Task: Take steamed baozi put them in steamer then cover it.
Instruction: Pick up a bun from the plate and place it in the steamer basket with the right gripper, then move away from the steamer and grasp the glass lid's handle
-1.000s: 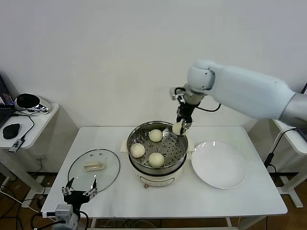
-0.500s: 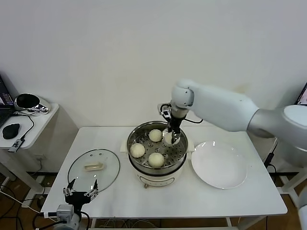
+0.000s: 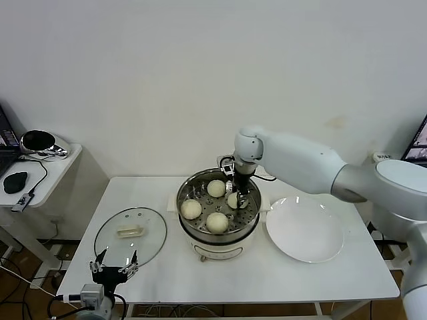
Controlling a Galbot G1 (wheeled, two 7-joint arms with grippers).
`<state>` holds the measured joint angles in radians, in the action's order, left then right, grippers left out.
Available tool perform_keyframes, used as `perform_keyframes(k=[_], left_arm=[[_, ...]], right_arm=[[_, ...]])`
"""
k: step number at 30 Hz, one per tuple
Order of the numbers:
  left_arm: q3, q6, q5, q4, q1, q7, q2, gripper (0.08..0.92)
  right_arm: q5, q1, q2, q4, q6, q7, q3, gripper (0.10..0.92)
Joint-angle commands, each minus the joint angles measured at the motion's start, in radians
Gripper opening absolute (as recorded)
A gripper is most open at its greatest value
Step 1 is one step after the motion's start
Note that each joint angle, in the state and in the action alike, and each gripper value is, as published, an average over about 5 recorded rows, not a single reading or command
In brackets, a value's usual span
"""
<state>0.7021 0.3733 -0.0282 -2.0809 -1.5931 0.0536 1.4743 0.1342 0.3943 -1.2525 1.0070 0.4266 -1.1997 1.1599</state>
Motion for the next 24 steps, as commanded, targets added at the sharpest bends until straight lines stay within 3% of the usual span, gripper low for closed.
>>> perform_keyframes(k=[1, 10, 15, 19, 24], left_arm=[[0.000, 0.000, 0.000, 0.001, -0.002, 0.000, 0.000, 0.823], [0.000, -0.001, -0.002, -0.008, -0.003, -0.001, 0.007, 0.823], [0.001, 0.000, 0.000, -0.019, -0.007, 0.000, 0.010, 0.823], [-0.009, -0.013, 0.015, -0.027, -0.003, -0.014, 0.016, 0.823], [-0.022, -0.045, 0.064, -0.036, -0.004, -0.037, 0.014, 0.823]], right_arm=[[-0.005, -0.013, -0.001, 0.000, -0.001, 0.002, -0.009, 0.565], [0.024, 0.034, 0.084, 0.102, 0.007, -0.010, -0.035, 0.801], [0.095, 0.084, 0.244, 0.249, 0.020, 0.016, -0.086, 0.822], [0.223, 0.071, 0.395, 0.377, 0.033, 0.168, -0.168, 0.823], [0.274, 0.001, 0.559, 0.472, 0.040, 0.299, -0.355, 0.823]])
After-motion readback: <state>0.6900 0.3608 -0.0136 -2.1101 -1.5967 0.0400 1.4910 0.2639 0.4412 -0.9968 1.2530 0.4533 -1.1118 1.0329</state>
